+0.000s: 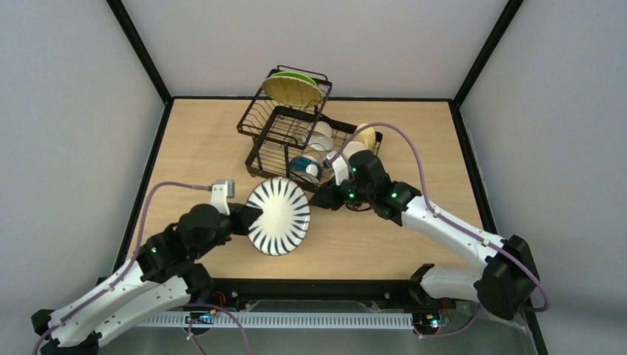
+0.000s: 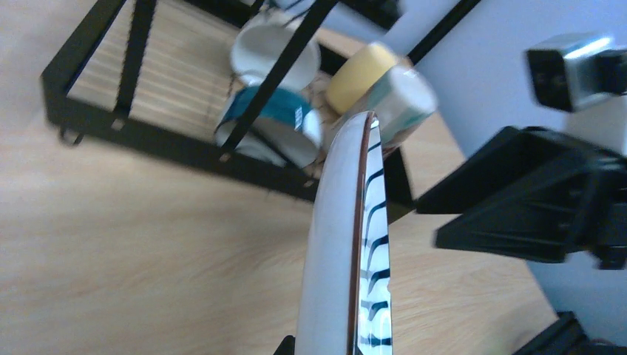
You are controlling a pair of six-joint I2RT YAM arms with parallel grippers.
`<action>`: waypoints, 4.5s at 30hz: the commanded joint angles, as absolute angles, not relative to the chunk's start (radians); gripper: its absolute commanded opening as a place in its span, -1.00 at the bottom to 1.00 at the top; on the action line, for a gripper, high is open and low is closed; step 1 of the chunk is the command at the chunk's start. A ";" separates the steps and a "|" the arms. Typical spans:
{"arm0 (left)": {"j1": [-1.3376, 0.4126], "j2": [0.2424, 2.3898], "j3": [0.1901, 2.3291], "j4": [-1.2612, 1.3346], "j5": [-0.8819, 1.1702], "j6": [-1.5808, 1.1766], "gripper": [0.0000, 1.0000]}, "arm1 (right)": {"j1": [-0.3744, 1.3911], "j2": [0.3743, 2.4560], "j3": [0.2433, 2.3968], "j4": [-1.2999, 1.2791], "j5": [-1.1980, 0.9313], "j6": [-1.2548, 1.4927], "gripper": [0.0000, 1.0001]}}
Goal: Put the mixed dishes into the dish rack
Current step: Pass from the left arm to the right, then insert the plate into the dish rack.
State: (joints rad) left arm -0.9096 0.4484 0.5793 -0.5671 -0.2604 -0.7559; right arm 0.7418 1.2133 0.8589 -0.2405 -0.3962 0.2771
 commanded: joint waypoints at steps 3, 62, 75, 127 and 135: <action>-0.914 0.526 0.843 -0.459 -0.208 -0.645 -0.96 | 0.742 1.193 1.003 -0.324 -0.343 0.155 0.89; -0.914 0.802 1.382 -0.456 0.080 -0.332 -0.96 | 0.625 1.216 1.313 -0.237 -1.058 0.263 -0.82; -0.914 0.824 1.402 -0.483 0.004 -0.379 -0.19 | 0.618 1.172 1.294 -0.183 -1.069 0.295 -1.00; -0.914 0.679 1.342 -0.921 -0.552 -0.864 0.78 | 0.548 1.786 2.139 -0.421 -0.536 -0.293 -1.00; -0.914 0.717 1.280 -0.840 -0.526 -0.826 0.79 | 0.477 1.906 2.256 -0.369 -0.535 -0.373 -1.00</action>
State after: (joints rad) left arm -0.9096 0.6975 1.3052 -0.9016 -0.5388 -0.8452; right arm 0.5148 1.9129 2.1601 -0.5072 -0.5369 -0.3119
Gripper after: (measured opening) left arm 0.892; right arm 0.203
